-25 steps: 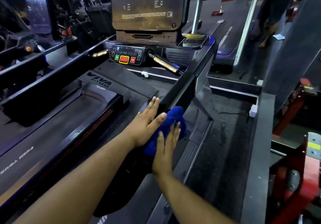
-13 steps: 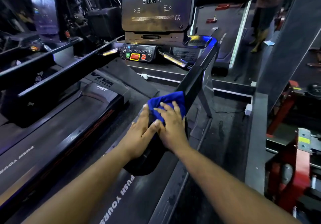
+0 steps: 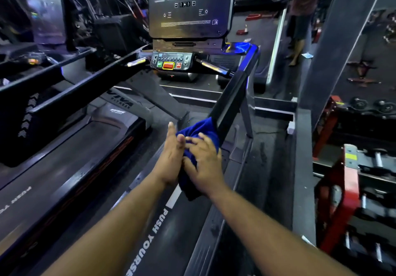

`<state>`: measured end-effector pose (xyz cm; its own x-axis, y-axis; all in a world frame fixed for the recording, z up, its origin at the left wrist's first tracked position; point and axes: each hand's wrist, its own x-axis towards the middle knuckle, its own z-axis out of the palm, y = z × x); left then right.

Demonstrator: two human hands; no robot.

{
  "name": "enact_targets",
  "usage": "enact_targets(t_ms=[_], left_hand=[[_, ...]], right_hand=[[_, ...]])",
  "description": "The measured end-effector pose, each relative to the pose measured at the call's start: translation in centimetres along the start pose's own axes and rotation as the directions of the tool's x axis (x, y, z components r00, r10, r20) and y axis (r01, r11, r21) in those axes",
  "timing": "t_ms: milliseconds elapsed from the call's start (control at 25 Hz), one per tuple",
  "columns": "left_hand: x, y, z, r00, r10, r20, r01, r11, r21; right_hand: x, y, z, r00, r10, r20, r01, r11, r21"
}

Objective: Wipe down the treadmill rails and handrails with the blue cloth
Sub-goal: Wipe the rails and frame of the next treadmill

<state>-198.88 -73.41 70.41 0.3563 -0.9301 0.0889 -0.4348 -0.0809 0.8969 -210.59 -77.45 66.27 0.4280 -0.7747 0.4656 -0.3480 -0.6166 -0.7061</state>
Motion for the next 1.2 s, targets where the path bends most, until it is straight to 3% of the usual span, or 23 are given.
enact_targets(t_ms=[120,240,360,480,560,640,720,760,840,920,1000,1120,1200], left_hand=[[-0.5,0.3,-0.1,1.000,-0.020,0.015,0.020,1.000,0.001],[-0.4,0.6,0.4,0.998,-0.017,0.059,0.007,0.984,0.177],[0.3,1.8,1.4,0.988,-0.051,0.143,-0.006,0.928,0.372],[0.8,1.5,1.8,0.984,-0.015,0.178,-0.041,0.951,0.306],[1.7,1.1,1.8,0.984,-0.018,0.176,-0.037,0.953,0.301],[2.9,1.7,2.0,0.980,-0.042,0.195,-0.047,0.901,0.430],[3.8,2.5,2.9,0.977,-0.055,0.208,-0.072,0.828,0.557],[4.2,2.7,3.3,0.975,-0.058,0.214,-0.085,0.794,0.602],[4.7,2.5,3.7,0.976,-0.038,0.214,-0.097,0.805,0.585],[4.7,1.6,3.7,0.990,0.015,0.141,-0.069,0.919,0.387],[4.6,1.6,3.6,0.998,-0.008,0.068,-0.012,0.956,0.292],[4.6,2.0,4.0,0.991,-0.092,0.093,0.031,0.854,0.520],[4.8,2.3,4.1,0.981,-0.139,0.135,0.032,0.801,0.597]], right_hand=[[-1.4,0.8,1.7,0.995,-0.013,-0.101,0.030,0.986,0.163],[2.5,3.4,1.1,0.954,0.269,-0.135,-0.203,0.907,0.369],[3.1,2.9,0.6,0.879,0.476,-0.030,-0.393,0.759,0.519],[-0.4,0.1,1.6,0.896,0.443,-0.004,-0.346,0.705,0.619],[-0.9,2.6,3.0,0.898,0.441,0.005,-0.324,0.652,0.686],[1.0,7.0,3.5,0.830,0.518,0.209,-0.458,0.418,0.785],[3.4,8.6,3.0,0.760,0.604,0.242,-0.501,0.307,0.809],[4.1,7.4,2.0,0.758,0.608,0.236,-0.485,0.284,0.827],[3.9,3.3,1.1,0.798,0.601,0.035,-0.456,0.566,0.687],[3.6,2.8,0.8,0.885,0.463,-0.050,-0.345,0.725,0.597],[6.6,6.6,-0.2,0.918,0.386,-0.095,-0.266,0.774,0.575],[13.7,12.8,-2.1,0.874,0.470,-0.123,-0.339,0.771,0.539],[14.0,12.3,-2.2,0.859,0.496,-0.129,-0.356,0.759,0.546]])
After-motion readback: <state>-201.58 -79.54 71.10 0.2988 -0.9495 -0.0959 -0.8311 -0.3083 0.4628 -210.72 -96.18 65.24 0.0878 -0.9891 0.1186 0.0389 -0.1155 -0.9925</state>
